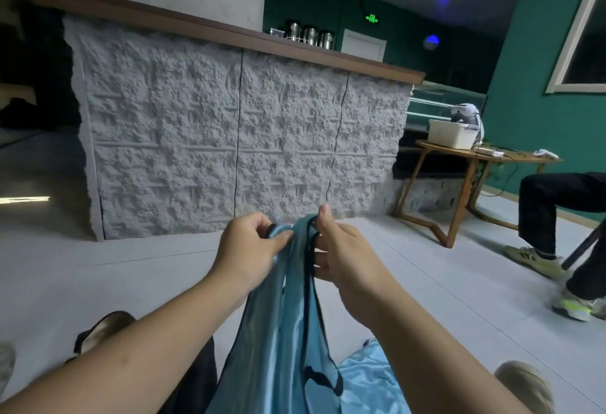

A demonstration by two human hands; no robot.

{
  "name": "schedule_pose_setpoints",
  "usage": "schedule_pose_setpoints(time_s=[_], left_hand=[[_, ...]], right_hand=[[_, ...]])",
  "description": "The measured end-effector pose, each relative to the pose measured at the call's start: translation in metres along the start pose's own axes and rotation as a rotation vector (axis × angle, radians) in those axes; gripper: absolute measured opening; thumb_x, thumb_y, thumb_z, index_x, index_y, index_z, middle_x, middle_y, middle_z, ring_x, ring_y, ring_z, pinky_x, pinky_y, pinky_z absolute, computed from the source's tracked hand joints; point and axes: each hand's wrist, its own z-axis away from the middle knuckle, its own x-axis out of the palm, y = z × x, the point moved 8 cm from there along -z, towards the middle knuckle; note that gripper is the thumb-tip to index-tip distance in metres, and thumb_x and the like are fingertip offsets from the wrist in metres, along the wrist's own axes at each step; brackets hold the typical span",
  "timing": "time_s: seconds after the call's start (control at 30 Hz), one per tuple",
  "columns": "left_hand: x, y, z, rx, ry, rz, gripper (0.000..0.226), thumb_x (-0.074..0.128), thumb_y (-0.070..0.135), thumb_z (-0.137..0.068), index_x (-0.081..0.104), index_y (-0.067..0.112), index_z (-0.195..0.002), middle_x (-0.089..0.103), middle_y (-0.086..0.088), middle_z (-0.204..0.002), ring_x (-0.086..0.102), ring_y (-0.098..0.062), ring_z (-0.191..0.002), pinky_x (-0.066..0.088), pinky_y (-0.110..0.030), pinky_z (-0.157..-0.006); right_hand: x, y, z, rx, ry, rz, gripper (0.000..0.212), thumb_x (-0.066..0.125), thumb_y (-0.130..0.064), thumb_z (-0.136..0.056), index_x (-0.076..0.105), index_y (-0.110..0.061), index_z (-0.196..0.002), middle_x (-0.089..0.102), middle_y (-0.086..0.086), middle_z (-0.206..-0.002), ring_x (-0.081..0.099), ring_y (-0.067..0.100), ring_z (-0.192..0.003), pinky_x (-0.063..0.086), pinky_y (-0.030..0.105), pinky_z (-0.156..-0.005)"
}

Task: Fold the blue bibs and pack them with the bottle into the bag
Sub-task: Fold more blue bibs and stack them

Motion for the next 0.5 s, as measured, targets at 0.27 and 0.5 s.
schedule_pose_setpoints(time_s=[0.27, 0.5], left_hand=[[-0.004, 0.008, 0.011, 0.044, 0.175, 0.031, 0.042, 0.081, 0.032, -0.084, 0.048, 0.013, -0.067, 0.049, 0.001, -0.058, 0.043, -0.016, -0.056, 0.038, -0.032, -0.056], [0.033, 0.019, 0.026, -0.009, -0.170, 0.287, 0.021, 0.073, 0.017, -0.075, 0.052, 0.016, -0.076, 0.059, -0.009, -0.070, 0.059, -0.025, -0.067, 0.053, -0.055, -0.070]], right_hand=[[0.017, 0.004, 0.008, 0.066, -0.120, 0.049, 0.065, 0.029, -0.065, -0.103, 0.075, -0.019, -0.106, 0.078, 0.008, -0.103, 0.073, 0.019, -0.093, 0.061, 0.041, -0.088], [0.012, -0.002, 0.012, 0.052, -0.186, -0.036, 0.072, 0.027, -0.080, -0.094, 0.070, -0.026, -0.072, 0.046, 0.011, -0.089, 0.042, 0.026, -0.085, 0.055, 0.040, -0.091]])
